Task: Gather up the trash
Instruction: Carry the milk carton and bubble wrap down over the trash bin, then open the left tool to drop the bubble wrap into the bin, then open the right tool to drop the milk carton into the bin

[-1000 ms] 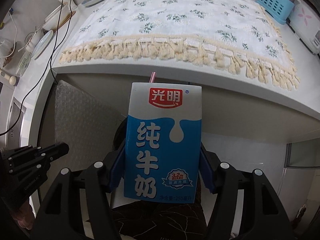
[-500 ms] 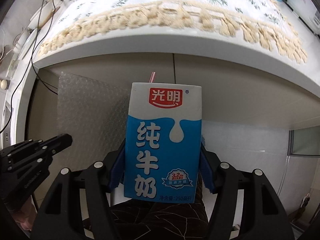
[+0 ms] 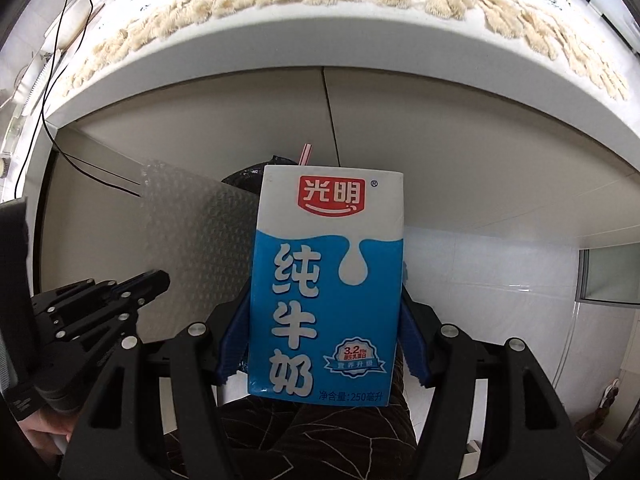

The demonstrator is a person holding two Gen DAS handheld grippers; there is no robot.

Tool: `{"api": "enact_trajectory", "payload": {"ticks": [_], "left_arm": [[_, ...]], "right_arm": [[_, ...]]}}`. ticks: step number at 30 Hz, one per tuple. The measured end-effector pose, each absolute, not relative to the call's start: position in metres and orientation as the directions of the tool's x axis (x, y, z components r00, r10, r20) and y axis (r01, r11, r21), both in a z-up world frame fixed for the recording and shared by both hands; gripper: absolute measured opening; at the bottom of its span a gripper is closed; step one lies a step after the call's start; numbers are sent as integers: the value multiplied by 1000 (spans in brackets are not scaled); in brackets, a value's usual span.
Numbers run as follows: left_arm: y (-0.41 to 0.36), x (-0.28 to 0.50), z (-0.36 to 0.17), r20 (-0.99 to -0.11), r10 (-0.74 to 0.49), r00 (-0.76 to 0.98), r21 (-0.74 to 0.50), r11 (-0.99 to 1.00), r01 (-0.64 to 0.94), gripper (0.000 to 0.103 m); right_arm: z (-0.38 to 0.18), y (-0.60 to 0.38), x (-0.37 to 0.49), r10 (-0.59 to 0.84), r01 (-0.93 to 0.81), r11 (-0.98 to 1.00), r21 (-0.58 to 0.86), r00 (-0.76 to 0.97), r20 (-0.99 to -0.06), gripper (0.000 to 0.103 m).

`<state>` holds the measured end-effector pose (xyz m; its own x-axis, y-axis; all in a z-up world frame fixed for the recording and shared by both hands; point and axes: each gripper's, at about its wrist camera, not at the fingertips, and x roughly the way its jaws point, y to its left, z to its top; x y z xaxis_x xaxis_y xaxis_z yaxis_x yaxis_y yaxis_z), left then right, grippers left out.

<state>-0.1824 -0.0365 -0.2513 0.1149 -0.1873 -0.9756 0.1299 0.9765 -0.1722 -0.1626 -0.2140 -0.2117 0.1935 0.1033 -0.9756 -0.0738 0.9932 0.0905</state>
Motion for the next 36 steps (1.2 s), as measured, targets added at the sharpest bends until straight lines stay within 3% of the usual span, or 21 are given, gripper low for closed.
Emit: {"api": "enact_trajectory", "payload": {"ticks": [5, 9, 10, 12, 20, 36], "left_arm": [[-43, -180, -257, -978, -160, 132, -142, 980, 138, 7], [-35, -178, -254, -977, -139, 163, -122, 987, 109, 45], [-32, -177, -252, -976, -133, 171, -116, 988, 105, 48], [-25, -174, -249, -975, -116, 189, -100, 991, 92, 66], [9, -172, -227, -960, -98, 264, -91, 995, 40, 94], [40, -173, -233, -966, -80, 247, -86, 996, -17, 97]], "right_arm": [[-219, -207, -156, 96, -77, 994, 83, 182, -979, 61], [-226, -204, -154, 95, -82, 993, 82, 175, -980, 61], [-228, -202, -153, 97, -84, 993, 83, 174, -980, 61], [-232, -201, -153, 103, -92, 992, 88, 173, -979, 61], [-245, -176, -147, 126, -149, 984, 99, 185, -975, 62], [-274, -146, -143, 136, -198, 976, 93, 216, -967, 62]]}}
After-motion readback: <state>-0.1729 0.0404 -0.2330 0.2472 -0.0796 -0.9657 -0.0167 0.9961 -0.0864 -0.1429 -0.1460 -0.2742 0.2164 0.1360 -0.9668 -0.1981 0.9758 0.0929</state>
